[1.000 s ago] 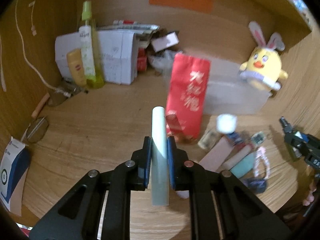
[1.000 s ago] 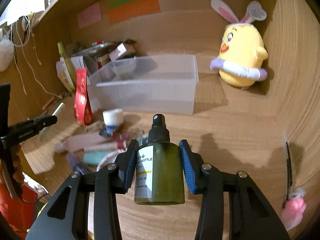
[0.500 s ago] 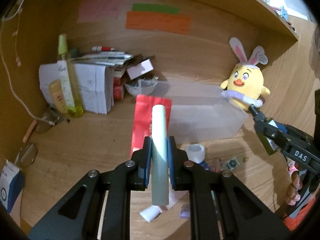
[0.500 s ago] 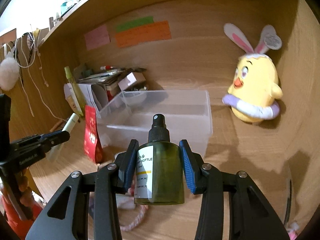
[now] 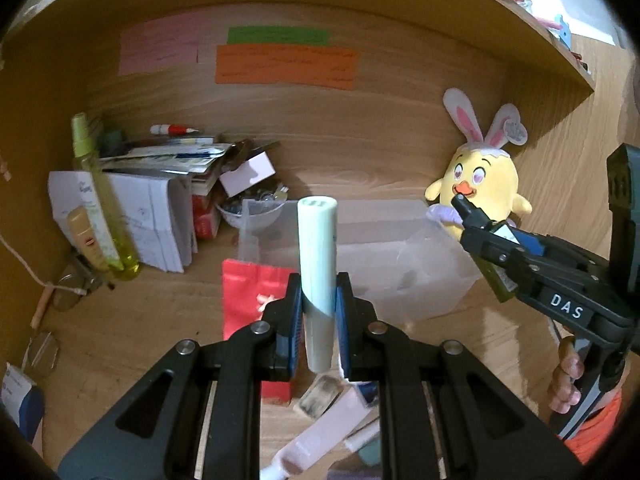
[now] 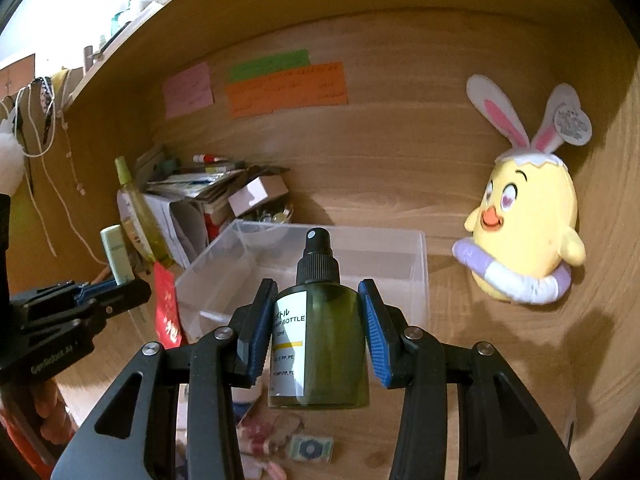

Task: Organize objects
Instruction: 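Carry both items over the clear box and release them inside, then grasp the red tea pouch with the left tool, then lift the red pouch with the left tool while the right tool grasps a small brown bead, then lower the red pouch and bead into the clear box and release both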

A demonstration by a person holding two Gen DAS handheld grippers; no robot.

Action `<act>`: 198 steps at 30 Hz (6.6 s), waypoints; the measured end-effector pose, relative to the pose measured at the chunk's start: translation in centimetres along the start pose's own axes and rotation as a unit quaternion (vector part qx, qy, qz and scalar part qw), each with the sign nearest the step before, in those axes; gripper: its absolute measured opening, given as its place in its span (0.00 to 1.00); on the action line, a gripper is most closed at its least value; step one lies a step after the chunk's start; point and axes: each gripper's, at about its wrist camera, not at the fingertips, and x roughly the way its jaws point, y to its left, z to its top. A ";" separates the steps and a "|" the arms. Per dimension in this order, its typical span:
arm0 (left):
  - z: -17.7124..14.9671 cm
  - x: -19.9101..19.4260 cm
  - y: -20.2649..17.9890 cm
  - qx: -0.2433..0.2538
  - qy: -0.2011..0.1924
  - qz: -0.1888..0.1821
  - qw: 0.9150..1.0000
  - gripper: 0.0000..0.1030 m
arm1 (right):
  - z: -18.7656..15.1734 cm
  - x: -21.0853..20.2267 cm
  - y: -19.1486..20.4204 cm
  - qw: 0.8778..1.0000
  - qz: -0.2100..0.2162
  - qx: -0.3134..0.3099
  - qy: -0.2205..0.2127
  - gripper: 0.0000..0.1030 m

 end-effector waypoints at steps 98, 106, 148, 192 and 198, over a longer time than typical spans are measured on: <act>-2.4 1.6 4.5 0.024 0.068 0.036 0.997 0.95 | -4.3 -0.1 -1.0 0.993 -0.073 -0.034 0.092 0.86; -5.7 2.7 6.3 0.004 0.122 0.039 0.992 0.95 | -6.9 -0.1 -1.3 0.989 -0.086 -0.037 0.112 0.85; -6.7 5.9 6.6 -0.009 0.121 0.027 0.992 0.54 | -11.8 1.3 -2.5 0.982 -0.055 -0.026 0.176 0.09; 2.3 5.3 1.8 0.026 0.029 -0.002 0.999 0.54 | -6.1 1.3 -1.6 0.996 -0.023 0.005 0.086 0.12; 2.9 6.4 1.3 0.030 0.035 -0.004 0.999 0.54 | -3.1 1.6 -0.9 0.998 -0.020 -0.009 0.054 0.12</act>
